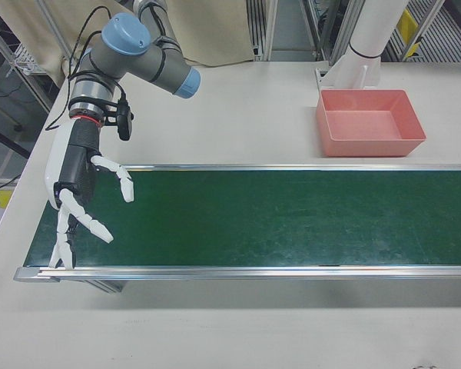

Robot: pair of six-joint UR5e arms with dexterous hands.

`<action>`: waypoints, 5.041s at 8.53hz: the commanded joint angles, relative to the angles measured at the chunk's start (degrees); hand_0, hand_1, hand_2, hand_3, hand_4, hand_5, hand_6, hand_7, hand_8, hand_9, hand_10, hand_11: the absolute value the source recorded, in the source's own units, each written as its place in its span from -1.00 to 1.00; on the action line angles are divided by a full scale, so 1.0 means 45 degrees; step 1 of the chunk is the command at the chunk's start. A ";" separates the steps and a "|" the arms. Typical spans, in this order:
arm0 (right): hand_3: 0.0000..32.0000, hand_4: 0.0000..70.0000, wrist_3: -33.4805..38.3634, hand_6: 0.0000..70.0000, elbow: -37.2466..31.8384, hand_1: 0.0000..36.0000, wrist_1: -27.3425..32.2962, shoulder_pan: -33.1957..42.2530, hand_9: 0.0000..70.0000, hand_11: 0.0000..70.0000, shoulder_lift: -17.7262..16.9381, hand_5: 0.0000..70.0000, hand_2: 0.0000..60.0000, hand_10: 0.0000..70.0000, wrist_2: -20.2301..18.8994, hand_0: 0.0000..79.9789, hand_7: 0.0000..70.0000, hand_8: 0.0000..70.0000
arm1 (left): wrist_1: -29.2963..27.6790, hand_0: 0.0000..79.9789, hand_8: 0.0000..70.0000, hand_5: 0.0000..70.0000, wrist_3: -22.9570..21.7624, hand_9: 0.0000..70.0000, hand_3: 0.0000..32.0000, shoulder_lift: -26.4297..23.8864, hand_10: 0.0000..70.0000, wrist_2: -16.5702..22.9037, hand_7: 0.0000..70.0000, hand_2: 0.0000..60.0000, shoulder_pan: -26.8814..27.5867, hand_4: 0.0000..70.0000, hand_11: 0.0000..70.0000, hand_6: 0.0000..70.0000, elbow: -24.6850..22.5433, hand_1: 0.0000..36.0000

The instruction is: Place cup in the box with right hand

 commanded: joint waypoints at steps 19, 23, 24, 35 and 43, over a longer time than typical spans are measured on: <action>-1.00 -0.96 -0.0085 -0.85 0.0082 1.00 -0.0007 -0.0521 -1.00 -0.89 0.0194 -0.50 1.00 -1.00 0.0000 1.00 -0.93 -0.98 | 0.0000 -1.00 -1.00 -1.00 0.0000 -1.00 -1.00 0.0000 -1.00 0.0000 -1.00 -1.00 0.0000 -1.00 -1.00 -1.00 0.0000 -1.00; -1.00 -0.85 -0.0046 -0.79 -0.0171 1.00 0.0578 -0.0638 -0.90 -0.83 0.0136 -0.50 0.83 -1.00 0.0000 1.00 -0.62 -0.95 | 0.0000 -1.00 -1.00 -1.00 0.0000 -1.00 -1.00 0.0000 -1.00 0.0000 -1.00 -1.00 0.0000 -1.00 -1.00 -1.00 0.0000 -1.00; -1.00 -0.80 -0.0065 -0.79 -0.0171 1.00 0.0579 -0.0658 -0.84 -0.90 0.0136 -0.57 -0.60 -1.00 0.0020 1.00 -0.50 -0.93 | 0.0000 -1.00 -1.00 -1.00 0.0000 -1.00 -1.00 0.0000 -1.00 0.0000 -1.00 -1.00 0.0000 -1.00 -1.00 -1.00 0.0000 -1.00; -1.00 -0.77 -0.0201 -0.87 -0.0579 -0.36 0.0657 -0.1379 -0.85 -1.00 0.0116 -0.87 -0.93 -1.00 0.0330 0.32 -0.51 -0.98 | 0.0000 -1.00 -1.00 -1.00 0.0000 -1.00 -1.00 0.0000 -1.00 0.0000 -1.00 -1.00 0.0000 -1.00 -1.00 -1.00 0.0000 -1.00; -1.00 -0.82 -0.1354 -0.89 -0.1538 -0.41 0.3529 -0.2025 -0.89 -1.00 -0.0196 -0.89 -0.82 -1.00 0.2129 0.21 -0.61 -0.99 | 0.0000 -1.00 -1.00 -1.00 0.0000 -1.00 -1.00 0.0000 -1.00 0.0000 -1.00 -1.00 0.0000 -1.00 -1.00 -1.00 0.0000 -1.00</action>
